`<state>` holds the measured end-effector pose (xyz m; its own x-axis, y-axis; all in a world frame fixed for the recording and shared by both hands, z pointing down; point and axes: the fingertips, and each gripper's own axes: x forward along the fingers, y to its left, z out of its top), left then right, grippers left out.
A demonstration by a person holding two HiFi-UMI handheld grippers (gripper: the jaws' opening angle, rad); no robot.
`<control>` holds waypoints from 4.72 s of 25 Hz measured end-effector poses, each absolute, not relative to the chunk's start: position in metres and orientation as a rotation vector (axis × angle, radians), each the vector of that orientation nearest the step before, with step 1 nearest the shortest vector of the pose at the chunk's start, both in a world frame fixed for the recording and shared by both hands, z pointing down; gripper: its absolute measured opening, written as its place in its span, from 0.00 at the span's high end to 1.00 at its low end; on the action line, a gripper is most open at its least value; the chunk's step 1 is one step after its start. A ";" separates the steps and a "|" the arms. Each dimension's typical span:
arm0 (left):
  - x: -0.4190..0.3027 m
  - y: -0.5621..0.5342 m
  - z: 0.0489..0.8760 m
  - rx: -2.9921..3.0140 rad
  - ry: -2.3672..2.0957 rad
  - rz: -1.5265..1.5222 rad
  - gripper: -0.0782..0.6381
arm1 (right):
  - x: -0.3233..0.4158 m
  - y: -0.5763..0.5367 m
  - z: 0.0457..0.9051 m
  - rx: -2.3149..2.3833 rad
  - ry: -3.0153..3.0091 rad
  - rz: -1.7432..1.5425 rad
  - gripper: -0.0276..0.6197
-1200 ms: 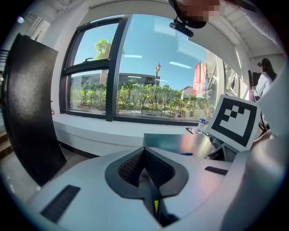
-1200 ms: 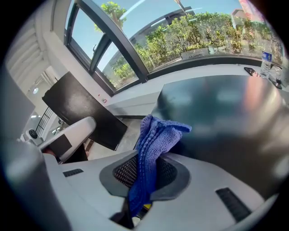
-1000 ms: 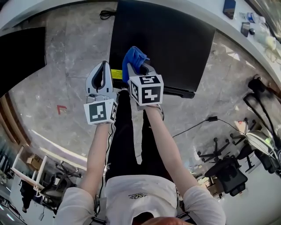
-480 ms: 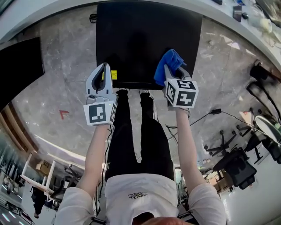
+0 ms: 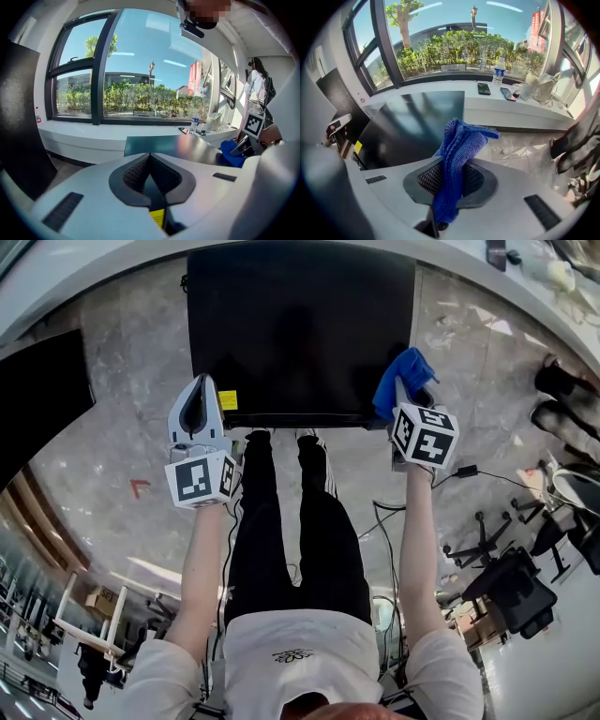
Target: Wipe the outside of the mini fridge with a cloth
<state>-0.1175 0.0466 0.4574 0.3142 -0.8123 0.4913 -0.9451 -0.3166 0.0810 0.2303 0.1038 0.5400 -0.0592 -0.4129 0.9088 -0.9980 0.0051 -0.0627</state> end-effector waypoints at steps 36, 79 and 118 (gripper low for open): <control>-0.237 0.096 0.445 1.996 -1.789 0.506 0.88 | -0.167 0.120 0.501 0.903 -2.072 1.262 0.83; -0.071 0.090 0.466 2.204 -1.468 0.565 0.88 | 0.175 0.172 0.542 1.259 -1.638 1.172 0.83; -0.044 -0.042 0.061 2.545 -1.660 0.123 0.88 | 0.163 -0.013 0.114 1.913 -2.091 0.692 0.83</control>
